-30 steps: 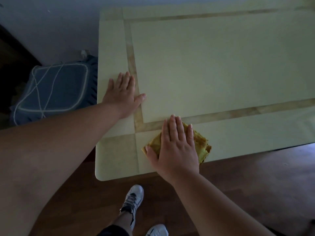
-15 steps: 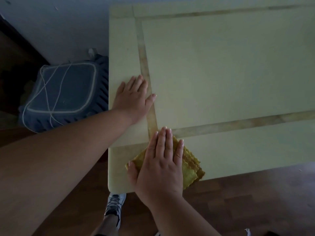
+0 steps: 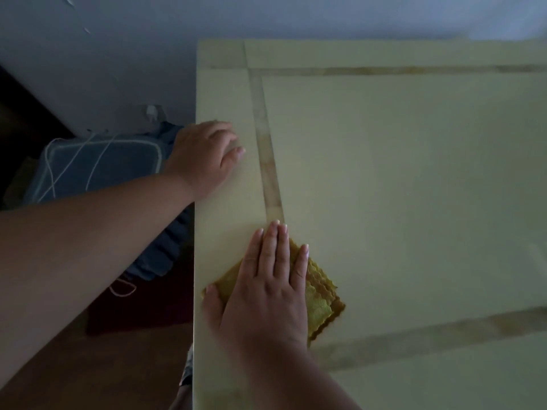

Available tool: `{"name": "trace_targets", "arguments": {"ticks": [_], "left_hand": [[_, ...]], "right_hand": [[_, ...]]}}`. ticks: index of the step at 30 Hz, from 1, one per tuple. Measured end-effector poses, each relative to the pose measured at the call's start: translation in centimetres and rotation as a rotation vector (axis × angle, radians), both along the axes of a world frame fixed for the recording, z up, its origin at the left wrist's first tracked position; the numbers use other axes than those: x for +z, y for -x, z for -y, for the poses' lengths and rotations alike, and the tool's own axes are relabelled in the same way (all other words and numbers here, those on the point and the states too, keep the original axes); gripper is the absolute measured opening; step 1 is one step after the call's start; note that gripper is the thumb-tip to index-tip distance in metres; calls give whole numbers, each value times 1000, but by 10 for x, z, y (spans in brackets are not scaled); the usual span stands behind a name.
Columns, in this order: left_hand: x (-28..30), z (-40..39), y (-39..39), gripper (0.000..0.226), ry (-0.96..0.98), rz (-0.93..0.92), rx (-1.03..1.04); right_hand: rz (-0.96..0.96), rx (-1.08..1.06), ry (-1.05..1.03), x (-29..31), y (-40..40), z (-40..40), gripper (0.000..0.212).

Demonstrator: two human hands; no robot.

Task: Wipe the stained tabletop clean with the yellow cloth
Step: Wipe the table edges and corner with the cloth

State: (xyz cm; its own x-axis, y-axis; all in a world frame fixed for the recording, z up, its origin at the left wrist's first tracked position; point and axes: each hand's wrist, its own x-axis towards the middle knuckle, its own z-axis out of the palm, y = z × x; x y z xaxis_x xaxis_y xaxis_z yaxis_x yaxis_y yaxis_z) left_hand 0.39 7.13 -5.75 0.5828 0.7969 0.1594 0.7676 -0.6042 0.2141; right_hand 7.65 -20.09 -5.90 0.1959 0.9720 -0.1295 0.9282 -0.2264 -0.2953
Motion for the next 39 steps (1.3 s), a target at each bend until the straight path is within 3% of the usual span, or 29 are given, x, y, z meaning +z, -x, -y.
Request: {"name": "trace_targets", "arguments": {"ticks": [5,9,13,17,21,25,30,39], "left_hand": [[-2,-108,0,67,40,39,119],[1,-184,-2,65,82,40,176],[-2,-248,-11,71,217,113,137],[-6,-288,-27,59,282,219,116],[-6,-325,-48,62,515,480,402],[-8,-341,-62,59,731,528,522],[-21,-353,-66,55,693,524,465],[-23,-344,-62,56,645,538,415]], "right_hand": [[17,-62,-80,-9,7,-90,109],[16,-45,25,0,5,-176,107],[26,-95,45,7,-3,-260,105],[77,-132,67,6,-19,-345,103],[108,-154,52,2,-39,-422,102],[125,-182,41,2,-59,-485,98],[131,-113,62,7,-74,-521,91],[84,-103,17,9,-79,-517,76]]}}
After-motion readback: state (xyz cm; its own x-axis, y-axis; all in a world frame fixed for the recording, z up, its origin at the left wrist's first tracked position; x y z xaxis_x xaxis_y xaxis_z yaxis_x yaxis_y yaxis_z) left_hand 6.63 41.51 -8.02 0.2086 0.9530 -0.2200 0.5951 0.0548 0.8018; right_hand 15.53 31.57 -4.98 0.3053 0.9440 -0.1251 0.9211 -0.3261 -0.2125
